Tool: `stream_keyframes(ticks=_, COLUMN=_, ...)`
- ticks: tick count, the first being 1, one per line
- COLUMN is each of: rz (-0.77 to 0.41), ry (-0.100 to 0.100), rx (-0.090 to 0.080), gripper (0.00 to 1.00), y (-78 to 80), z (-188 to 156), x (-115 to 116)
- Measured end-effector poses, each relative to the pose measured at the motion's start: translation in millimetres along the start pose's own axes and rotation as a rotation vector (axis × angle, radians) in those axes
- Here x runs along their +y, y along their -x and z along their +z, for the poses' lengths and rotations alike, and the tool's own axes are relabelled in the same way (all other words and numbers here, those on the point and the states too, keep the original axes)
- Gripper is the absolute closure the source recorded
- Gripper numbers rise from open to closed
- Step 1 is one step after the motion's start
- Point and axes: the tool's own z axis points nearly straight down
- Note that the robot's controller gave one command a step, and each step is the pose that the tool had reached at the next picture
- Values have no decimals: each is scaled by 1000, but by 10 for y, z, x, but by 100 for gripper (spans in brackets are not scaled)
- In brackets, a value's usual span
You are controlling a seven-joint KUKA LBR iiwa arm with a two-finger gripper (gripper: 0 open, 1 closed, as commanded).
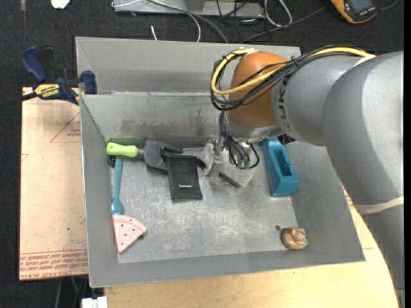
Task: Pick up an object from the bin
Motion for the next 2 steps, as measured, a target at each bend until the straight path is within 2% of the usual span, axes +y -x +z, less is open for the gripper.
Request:
stream_keyframes(ticks=1, rz=0, ry=0, rx=0, gripper=100, y=0, z=-1, x=0)
stream_keyframes(ticks=2, rz=9, ry=-1, rx=5, gripper=100, y=18, z=-689, x=-4)
